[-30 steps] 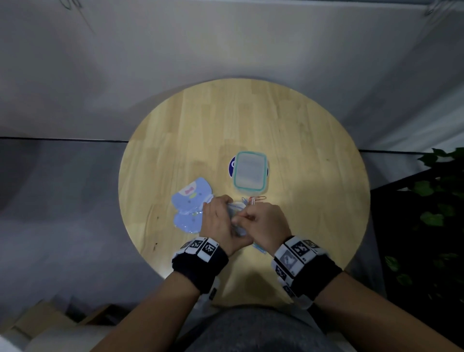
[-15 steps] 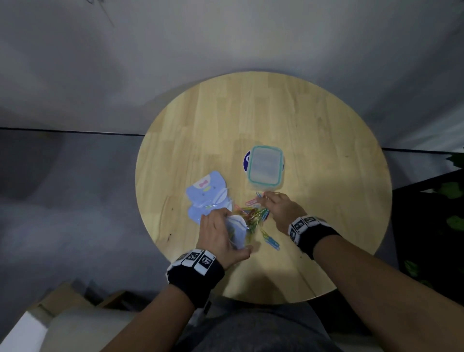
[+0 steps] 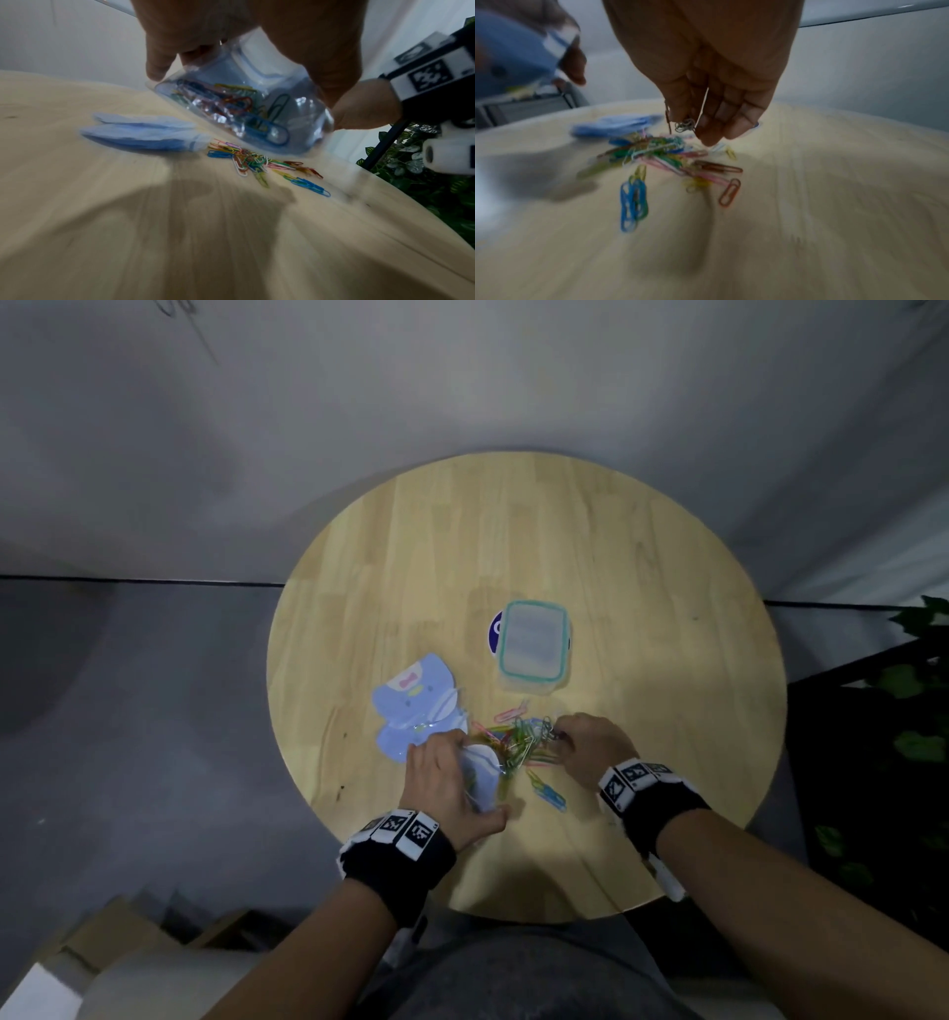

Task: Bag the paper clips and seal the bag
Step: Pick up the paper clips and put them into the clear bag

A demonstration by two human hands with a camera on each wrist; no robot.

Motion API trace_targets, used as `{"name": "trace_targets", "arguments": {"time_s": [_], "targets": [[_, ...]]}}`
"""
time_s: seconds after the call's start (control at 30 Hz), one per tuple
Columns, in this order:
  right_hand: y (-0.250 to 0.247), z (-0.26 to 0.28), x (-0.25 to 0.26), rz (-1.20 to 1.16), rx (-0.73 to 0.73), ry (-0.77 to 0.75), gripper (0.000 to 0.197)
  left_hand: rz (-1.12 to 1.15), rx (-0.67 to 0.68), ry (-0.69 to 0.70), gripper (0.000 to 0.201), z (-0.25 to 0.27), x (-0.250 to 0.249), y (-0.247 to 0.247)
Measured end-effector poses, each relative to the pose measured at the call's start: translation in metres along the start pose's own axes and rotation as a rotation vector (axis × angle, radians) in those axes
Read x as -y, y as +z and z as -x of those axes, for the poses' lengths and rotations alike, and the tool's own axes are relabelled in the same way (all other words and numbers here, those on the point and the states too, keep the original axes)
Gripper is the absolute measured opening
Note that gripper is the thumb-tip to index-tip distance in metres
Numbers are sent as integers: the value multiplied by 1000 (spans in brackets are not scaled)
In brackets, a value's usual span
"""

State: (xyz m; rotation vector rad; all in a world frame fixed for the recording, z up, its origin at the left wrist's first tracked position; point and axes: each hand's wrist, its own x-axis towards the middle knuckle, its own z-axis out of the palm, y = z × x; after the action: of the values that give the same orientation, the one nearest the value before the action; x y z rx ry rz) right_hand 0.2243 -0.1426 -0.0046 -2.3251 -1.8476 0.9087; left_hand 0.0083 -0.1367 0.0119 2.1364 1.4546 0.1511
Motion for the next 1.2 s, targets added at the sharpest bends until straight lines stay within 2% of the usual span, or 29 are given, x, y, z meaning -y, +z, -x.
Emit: {"name": "trace_targets", "arguments": {"time_s": [0.17,0.33,0.5,0.6,0.7,0.8,0.97,1.07,1.2], "targets": [[-16,8,8,-209,24,97,16,6,18,11,100,-9,-7,2],[-30,10,20,-350,60,129,19,41,-36,16,93,-16,-10,7],[-53,23,36,-578,136,25,23,29,-14,13,97,-19,-10,5],[-69,34,45,-624,236,-27,37,60,-15,13,97,-20,-10,6],[-77,37,48,-519,374,-49,31,102,-52,62,93,-22,-12,7],[-83,33,44,-389,414,-28,35,140,-78,126,91,-22,-19,3],[-91,31,49,-177,367,-35,35,206,-128,192,88,-17,-29,0],[-93,39,62,-82,319,-67,24,172,-122,192,87,-15,-31,1],[-87,48,79,27,133,-121,21,159,-129,161,87,-18,-37,1]]}}
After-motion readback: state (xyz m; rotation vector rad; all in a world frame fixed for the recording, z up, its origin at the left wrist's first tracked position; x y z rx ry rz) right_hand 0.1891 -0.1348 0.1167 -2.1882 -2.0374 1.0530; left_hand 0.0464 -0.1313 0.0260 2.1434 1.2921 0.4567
